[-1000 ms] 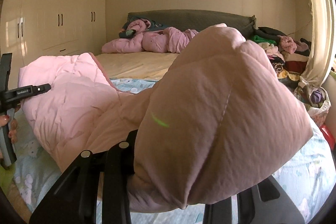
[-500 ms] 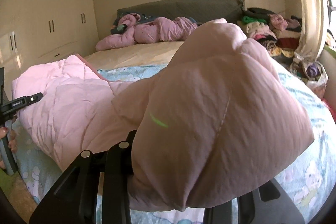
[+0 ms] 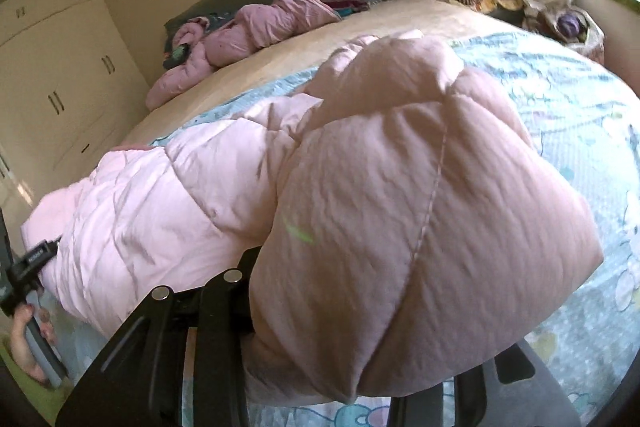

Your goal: Fold large clothes

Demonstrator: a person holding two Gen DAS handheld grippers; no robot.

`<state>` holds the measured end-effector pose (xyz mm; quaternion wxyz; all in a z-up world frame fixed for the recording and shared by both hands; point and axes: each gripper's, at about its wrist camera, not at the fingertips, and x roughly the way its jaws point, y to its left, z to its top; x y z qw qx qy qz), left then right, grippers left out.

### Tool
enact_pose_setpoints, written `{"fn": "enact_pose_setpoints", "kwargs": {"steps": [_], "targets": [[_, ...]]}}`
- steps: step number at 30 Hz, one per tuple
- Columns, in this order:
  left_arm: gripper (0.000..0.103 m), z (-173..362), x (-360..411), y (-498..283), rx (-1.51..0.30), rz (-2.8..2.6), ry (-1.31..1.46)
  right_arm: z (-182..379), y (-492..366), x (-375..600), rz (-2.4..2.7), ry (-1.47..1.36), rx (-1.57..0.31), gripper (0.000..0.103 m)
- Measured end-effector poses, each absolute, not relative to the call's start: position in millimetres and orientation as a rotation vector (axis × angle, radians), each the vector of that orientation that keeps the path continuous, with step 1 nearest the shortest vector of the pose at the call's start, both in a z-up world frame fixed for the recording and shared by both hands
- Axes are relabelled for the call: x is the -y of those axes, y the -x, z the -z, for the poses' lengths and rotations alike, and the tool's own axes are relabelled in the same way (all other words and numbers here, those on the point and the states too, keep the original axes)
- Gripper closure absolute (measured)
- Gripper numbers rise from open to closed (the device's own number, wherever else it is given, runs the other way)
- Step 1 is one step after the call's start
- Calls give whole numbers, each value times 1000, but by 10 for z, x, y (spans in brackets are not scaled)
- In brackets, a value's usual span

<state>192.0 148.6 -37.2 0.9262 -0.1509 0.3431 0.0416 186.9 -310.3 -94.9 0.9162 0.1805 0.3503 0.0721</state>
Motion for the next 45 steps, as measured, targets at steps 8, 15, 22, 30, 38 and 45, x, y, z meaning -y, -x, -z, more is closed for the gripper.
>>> {"fn": "enact_pose_setpoints", "kwargs": {"steps": [8, 15, 22, 30, 38, 45], "targets": [[62, 418, -1499, -1855, -711, -87, 311, 1078, -1861, 3142, -136, -454, -756, 60], [57, 435, -1541, -1826, -726, -90, 321, 1123, -1801, 3334, -101, -544, -819, 17], [45, 436, -1570, -1806, -739, -91, 330, 1059, -1658, 3401, -83, -542, -834, 9], [9, 305, -1604, -1633, -741, -151, 284, 930, -1476, 3553, -43, -518, -820, 7], [9, -149, -1545, -1134, -623, -163, 191, 299, -886, 3420, -15, -240, -593, 4], [9, -359, -1247, -631, -575, -89, 130, -108, -329, 3051, -125, -71, -473, 4]]}}
